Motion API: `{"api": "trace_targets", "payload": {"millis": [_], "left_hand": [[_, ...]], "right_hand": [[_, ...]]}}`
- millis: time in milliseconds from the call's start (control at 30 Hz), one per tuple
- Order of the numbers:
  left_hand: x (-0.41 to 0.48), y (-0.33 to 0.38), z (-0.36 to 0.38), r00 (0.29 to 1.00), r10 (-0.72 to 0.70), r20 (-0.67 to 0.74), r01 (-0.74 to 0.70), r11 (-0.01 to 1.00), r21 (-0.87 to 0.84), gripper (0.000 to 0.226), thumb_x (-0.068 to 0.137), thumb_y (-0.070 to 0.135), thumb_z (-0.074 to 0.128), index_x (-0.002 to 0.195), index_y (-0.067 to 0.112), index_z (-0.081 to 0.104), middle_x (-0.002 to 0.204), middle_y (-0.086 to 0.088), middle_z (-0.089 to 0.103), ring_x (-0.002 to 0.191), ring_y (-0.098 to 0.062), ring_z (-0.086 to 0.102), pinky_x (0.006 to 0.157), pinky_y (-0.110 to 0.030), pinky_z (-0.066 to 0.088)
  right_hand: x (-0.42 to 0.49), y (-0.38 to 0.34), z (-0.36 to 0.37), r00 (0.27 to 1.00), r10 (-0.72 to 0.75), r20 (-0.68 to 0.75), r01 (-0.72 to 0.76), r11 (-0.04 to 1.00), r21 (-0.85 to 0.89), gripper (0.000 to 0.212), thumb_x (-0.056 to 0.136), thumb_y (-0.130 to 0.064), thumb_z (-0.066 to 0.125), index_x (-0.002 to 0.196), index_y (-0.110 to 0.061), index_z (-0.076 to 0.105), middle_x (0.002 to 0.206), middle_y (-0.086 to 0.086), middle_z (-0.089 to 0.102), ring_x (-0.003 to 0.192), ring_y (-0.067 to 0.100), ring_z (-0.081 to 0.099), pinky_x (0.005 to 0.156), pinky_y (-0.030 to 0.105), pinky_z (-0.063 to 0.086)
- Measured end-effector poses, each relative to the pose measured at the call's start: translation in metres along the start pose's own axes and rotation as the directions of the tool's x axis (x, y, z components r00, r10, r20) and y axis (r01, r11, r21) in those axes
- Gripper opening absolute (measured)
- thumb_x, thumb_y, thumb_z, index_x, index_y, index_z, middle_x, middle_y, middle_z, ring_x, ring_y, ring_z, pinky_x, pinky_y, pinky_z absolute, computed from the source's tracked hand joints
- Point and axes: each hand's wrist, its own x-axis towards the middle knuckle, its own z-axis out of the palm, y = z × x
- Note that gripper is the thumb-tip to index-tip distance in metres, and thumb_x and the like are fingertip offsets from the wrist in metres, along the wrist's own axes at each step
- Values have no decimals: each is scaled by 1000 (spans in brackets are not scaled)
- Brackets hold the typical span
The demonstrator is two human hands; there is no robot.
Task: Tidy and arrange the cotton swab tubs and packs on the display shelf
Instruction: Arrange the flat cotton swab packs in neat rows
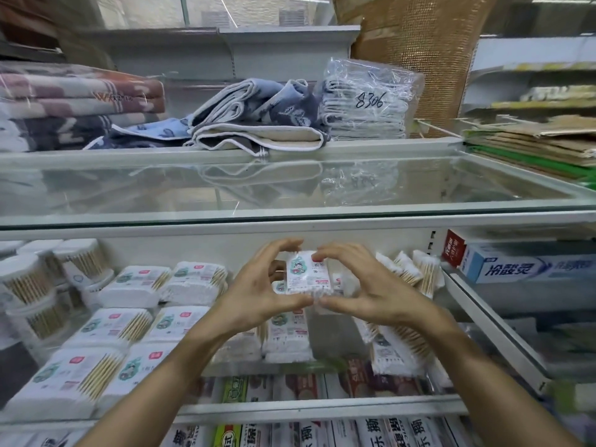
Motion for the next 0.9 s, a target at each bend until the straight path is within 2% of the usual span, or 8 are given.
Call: {"api": "trace_targets", "payload": {"millis": [100, 200, 333, 467, 600, 700, 800, 900], "left_hand": [[2, -6, -12, 1000, 2, 5, -3, 997, 77, 81, 71, 29, 89, 139, 37, 45, 138, 15, 52, 115, -10, 62, 97, -25, 51], [5, -15, -32, 999, -30, 24, 21, 954, 298, 84, 70, 37, 87, 142, 35, 42, 135, 13, 54, 111, -6, 60, 96, -33, 53], [11, -26, -62, 991, -127, 53, 82, 855, 512, 87, 69, 49, 84, 143, 28, 43, 141, 7, 54, 126, -10, 50, 104, -36, 46], [16, -34, -75, 976, -209, 67, 93, 668, 739, 90, 65, 73, 69, 139, 25, 46, 141, 7, 53, 135, -18, 41, 110, -38, 32], [17, -43, -75, 963, -249, 105, 44, 528, 848, 68, 81, 58, 66, 139, 32, 44, 144, 6, 51, 143, -18, 28, 113, -40, 23], [14, -47, -74, 951, -285, 120, 41, 502, 864, 63, 83, 56, 63, 139, 33, 43, 142, 4, 52, 143, -17, 25, 113, -42, 22], [10, -45, -74, 959, -255, 123, 23, 502, 865, 64, 82, 62, 62, 138, 36, 43, 148, 6, 45, 141, -21, 27, 113, -43, 24], [4, -37, -78, 988, -130, 81, 22, 643, 766, 70, 72, 75, 53, 132, 38, 50, 143, 7, 50, 132, -19, 41, 110, -37, 32]], "right_hand": [[12, -5, 3, 997, 59, 39, -60, 998, 31, 59, 86, -49, 70, 138, -35, 44, 139, -17, 46, 129, -4, 35, 104, 17, 31], [32, -11, 15, 988, 118, 96, -122, 992, 37, 62, 86, -50, 70, 140, -34, 42, 140, -13, 46, 124, -1, 38, 104, 26, 37], [66, -18, 39, 978, 133, 160, -135, 991, 3, 61, 88, -46, 69, 141, -26, 45, 140, -6, 51, 121, 7, 47, 102, 32, 44], [91, -24, 61, 970, 155, 187, -150, 988, -39, 56, 89, -40, 69, 137, -20, 50, 134, 4, 58, 123, 17, 50, 98, 30, 42], [97, -25, 75, 954, 192, 229, -182, 981, -66, 56, 88, -41, 70, 135, -20, 51, 125, 2, 63, 115, 17, 55, 94, 33, 47], [95, -28, 78, 949, 188, 253, -170, 981, -91, 55, 90, -38, 68, 138, -17, 51, 126, 2, 61, 117, 17, 53, 96, 30, 44], [88, -28, 68, 954, 198, 226, -173, 977, -128, 62, 89, -47, 67, 141, -19, 49, 141, 1, 53, 133, 15, 40, 108, 32, 36], [70, -29, 38, 968, 236, 89, -219, 961, -169, 57, 93, -50, 61, 142, -25, 48, 147, -2, 50, 137, 17, 41, 111, 34, 33]]}}
